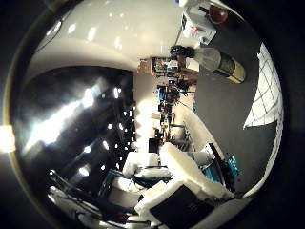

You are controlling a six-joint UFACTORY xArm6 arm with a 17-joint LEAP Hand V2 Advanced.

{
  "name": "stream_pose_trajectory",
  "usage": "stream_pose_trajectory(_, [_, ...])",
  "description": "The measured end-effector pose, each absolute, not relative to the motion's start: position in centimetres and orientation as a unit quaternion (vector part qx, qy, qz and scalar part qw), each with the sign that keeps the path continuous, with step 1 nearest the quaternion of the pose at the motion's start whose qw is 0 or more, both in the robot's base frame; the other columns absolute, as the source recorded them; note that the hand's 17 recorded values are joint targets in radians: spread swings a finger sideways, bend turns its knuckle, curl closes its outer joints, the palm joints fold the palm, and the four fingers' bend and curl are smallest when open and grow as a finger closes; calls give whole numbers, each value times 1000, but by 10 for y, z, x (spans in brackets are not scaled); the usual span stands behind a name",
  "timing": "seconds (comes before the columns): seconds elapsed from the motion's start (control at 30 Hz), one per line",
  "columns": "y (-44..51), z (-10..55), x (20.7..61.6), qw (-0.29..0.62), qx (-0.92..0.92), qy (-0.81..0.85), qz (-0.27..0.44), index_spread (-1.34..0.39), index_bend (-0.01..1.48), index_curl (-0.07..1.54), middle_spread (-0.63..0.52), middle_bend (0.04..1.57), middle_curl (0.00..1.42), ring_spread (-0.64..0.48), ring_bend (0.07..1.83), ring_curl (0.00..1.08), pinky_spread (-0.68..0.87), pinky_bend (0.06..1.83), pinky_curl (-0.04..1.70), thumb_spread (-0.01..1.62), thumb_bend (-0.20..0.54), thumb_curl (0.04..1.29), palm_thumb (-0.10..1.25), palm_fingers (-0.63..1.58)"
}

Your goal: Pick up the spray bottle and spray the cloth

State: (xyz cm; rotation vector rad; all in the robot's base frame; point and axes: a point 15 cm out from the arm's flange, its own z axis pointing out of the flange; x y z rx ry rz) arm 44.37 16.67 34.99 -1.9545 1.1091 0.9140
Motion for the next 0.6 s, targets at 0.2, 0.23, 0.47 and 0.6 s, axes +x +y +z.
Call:
stream_pose_trajectory(0.2, [121, 354, 411, 308, -778, 458, 302, -238, 164, 293, 167, 188, 300, 202, 302, 255, 430, 412, 309, 1112, -22, 308, 632, 58])
stream_pose_trajectory(0.23, [110, 355, 407, 300, -782, 464, 290, -238, 166, 293, 167, 187, 300, 202, 301, 255, 430, 411, 309, 1112, -22, 308, 631, 59])
stream_pose_trajectory(0.47, [48, 355, 394, 255, -790, 505, 235, -237, 168, 298, 164, 187, 300, 209, 288, 257, 430, 401, 308, 1106, -21, 311, 618, 68])
stream_pose_trajectory(0.6, [17, 362, 386, 243, -786, 527, 214, -237, 167, 298, 168, 187, 299, 209, 286, 257, 431, 396, 308, 1104, -21, 313, 622, 73])
